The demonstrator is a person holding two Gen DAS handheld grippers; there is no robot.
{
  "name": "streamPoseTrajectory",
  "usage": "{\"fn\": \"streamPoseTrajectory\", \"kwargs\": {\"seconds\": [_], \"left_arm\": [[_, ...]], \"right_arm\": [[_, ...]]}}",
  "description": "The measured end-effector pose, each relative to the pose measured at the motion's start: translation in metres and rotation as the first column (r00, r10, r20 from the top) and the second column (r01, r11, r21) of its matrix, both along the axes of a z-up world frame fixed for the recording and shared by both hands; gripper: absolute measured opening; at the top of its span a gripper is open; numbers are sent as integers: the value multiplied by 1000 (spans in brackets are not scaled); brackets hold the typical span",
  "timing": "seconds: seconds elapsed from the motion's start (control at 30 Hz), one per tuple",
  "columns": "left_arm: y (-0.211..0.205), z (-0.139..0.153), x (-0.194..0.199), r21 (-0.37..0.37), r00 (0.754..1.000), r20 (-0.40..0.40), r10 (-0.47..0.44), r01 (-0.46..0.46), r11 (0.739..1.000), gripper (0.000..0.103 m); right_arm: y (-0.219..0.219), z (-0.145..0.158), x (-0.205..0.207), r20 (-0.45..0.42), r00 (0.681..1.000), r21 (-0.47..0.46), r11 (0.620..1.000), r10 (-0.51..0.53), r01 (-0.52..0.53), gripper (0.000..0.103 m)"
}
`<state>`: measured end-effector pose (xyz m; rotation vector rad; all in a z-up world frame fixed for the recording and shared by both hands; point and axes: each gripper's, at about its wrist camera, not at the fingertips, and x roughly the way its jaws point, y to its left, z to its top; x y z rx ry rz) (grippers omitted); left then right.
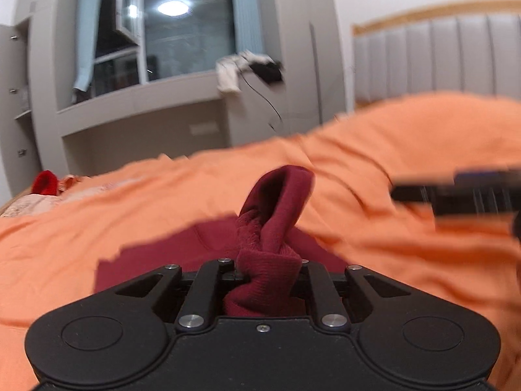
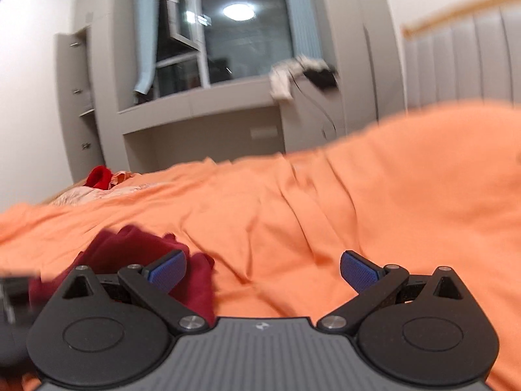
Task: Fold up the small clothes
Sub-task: 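Grasp the shirt shoulder with the left gripper and lift it, then fold the shoulder end over the shirt with the left gripper and release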
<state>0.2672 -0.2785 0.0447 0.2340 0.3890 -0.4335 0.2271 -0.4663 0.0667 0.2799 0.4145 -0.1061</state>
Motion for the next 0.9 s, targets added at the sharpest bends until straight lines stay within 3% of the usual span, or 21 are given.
{"fn": "streamPoseTrajectory", "kwargs": {"seconds": [0.07,0.17,0.33,0.4,0.63,0.77,0.9], "left_arm": [[0,-13,-6,30,1000,-10,-15,15,999,18],[7,-23,-14,42,999,-24,-41,42,998,28],[21,-21,-27,14,990,-12,-141,141,990,70],[22,-15,-31,10,986,23,-165,165,986,78],[32,-5,-44,71,970,90,-224,218,973,93],[41,-12,-40,105,968,90,-236,226,968,93],[55,-22,-38,83,965,73,-253,247,966,88]], "right_arm": [[-10,-8,6,-54,999,97,995,9,-4,103],[-23,-18,16,-98,994,223,974,55,-32,103],[-28,-19,19,-19,991,335,935,134,-120,103],[-22,-16,21,10,987,336,929,159,-153,103],[0,-22,36,14,969,375,897,248,-235,103],[9,-20,40,20,965,377,892,262,-250,103],[14,-19,43,58,960,420,866,273,-271,103]]}}
